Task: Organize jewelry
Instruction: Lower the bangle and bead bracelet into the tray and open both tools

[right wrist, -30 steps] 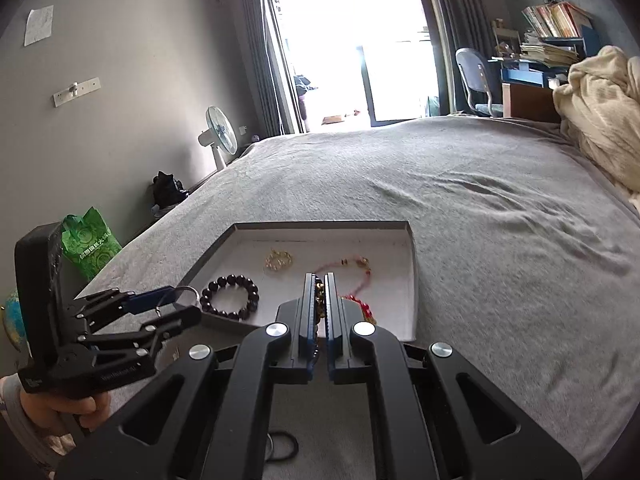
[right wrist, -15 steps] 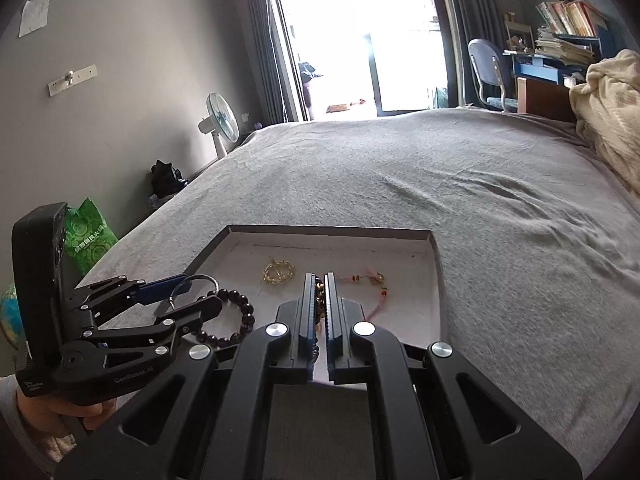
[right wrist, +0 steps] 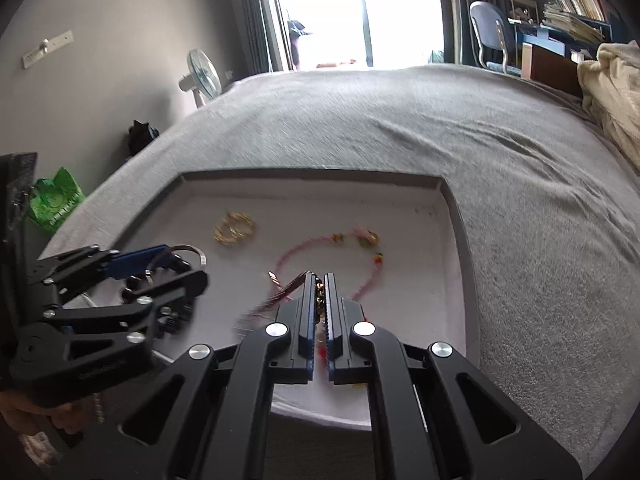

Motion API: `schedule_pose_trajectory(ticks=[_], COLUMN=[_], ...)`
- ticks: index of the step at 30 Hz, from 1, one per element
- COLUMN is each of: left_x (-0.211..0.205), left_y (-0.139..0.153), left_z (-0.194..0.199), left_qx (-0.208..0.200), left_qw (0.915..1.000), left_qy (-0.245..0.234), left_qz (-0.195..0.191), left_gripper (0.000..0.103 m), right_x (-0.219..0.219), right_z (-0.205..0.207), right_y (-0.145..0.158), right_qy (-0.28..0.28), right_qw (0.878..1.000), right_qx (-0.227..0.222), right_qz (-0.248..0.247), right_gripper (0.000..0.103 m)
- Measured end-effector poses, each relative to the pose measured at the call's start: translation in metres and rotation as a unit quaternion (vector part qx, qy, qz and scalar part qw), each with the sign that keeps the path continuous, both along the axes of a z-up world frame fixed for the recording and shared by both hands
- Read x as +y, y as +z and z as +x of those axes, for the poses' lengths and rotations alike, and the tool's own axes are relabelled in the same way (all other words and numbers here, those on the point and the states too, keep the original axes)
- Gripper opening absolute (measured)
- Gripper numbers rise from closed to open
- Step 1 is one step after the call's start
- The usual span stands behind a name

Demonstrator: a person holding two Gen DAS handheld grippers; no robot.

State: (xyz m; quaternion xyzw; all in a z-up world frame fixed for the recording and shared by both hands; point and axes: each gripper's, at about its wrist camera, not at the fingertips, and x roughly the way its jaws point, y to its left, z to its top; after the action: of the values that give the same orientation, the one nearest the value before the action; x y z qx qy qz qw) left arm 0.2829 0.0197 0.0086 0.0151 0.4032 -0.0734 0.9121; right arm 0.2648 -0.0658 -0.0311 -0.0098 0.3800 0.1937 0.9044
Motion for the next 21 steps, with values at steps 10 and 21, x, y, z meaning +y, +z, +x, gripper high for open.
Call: schedule_pose_trajectory(ticks=[10,21], left_x=[0.003,0.011], left_y=[-0.004,0.017], left_z=[0.001,-0.022], left_qx=[-0.004,-0.053], left_qw=[1.0000,0.9980], left_qy=[0.004,0.033], left_qz=[-0.001,0.005], left_gripper=[0.080,0.094], right_x=[-0.007,-0.014], right_z=[0.005,-0.033], right_y=[-0.006,0.009], right_qy=[-0.015,-0.014], right_qw=[1.000,0.997], right_qx=[-0.012,-0.072], right_qz=[-0.001,0.005], right_gripper=[0.027,0.082])
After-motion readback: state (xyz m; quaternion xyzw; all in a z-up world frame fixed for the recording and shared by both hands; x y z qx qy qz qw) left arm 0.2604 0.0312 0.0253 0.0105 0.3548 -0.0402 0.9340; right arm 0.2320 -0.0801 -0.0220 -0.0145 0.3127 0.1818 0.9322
